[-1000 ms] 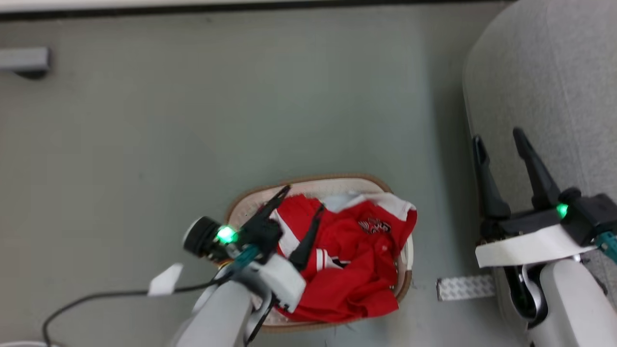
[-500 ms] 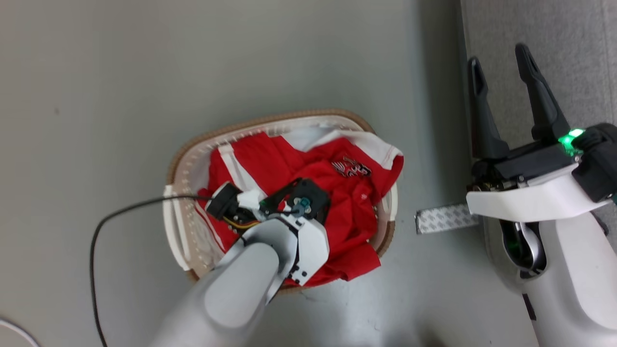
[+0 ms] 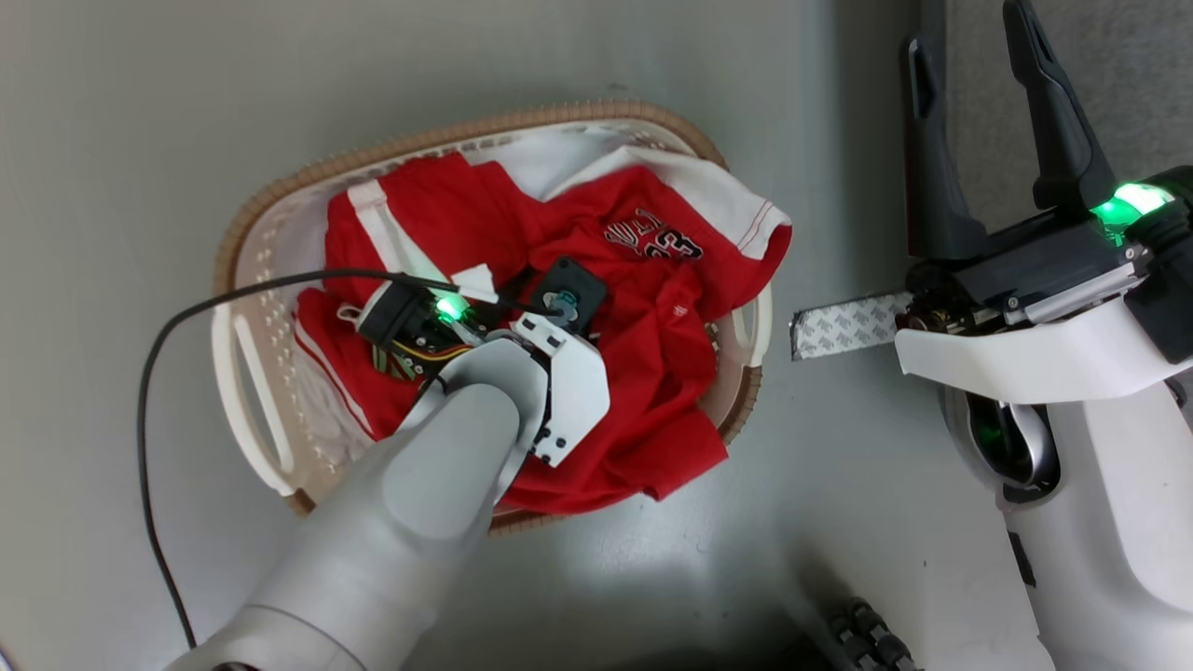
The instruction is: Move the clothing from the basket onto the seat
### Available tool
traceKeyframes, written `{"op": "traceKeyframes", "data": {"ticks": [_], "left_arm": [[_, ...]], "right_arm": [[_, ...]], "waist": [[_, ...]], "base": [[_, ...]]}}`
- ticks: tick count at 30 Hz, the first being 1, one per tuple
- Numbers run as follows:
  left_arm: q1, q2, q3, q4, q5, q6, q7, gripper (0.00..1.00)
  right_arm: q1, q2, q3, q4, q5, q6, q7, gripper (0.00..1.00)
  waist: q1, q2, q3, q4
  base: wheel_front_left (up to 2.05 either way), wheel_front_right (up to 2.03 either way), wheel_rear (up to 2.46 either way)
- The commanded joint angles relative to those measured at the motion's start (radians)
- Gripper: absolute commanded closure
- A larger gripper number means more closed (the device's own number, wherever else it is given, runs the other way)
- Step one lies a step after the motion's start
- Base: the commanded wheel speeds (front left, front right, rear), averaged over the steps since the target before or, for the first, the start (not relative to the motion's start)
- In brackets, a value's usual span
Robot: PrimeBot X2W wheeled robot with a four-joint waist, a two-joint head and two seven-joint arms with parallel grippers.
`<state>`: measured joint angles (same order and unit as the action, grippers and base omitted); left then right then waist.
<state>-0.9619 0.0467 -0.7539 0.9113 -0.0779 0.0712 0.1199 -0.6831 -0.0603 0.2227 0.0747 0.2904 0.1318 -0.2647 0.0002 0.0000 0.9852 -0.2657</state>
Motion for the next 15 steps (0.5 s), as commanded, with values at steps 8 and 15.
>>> {"op": "traceKeyframes", "data": {"ticks": [8, 15], "left_arm": [[-0.013, 0.006, -0.049, 0.010, -0.094, -0.018, -0.083, 1.00], [0.072, 0.006, -0.049, -0.037, -0.227, -0.015, -0.197, 1.00]], "right_arm": [[0.006, -0.007, -0.023, 0.011, -0.010, -0.002, 0.001, 0.00], [0.076, -0.024, -0.055, 0.045, -0.005, -0.002, 0.001, 0.00]], "waist": [[-0.0002, 0.0000, -0.041, 0.021], [-0.0002, 0.0000, -0.213, 0.082]], "base": [[0.00, 0.00, 0.00], [0.00, 0.00, 0.00]]}}
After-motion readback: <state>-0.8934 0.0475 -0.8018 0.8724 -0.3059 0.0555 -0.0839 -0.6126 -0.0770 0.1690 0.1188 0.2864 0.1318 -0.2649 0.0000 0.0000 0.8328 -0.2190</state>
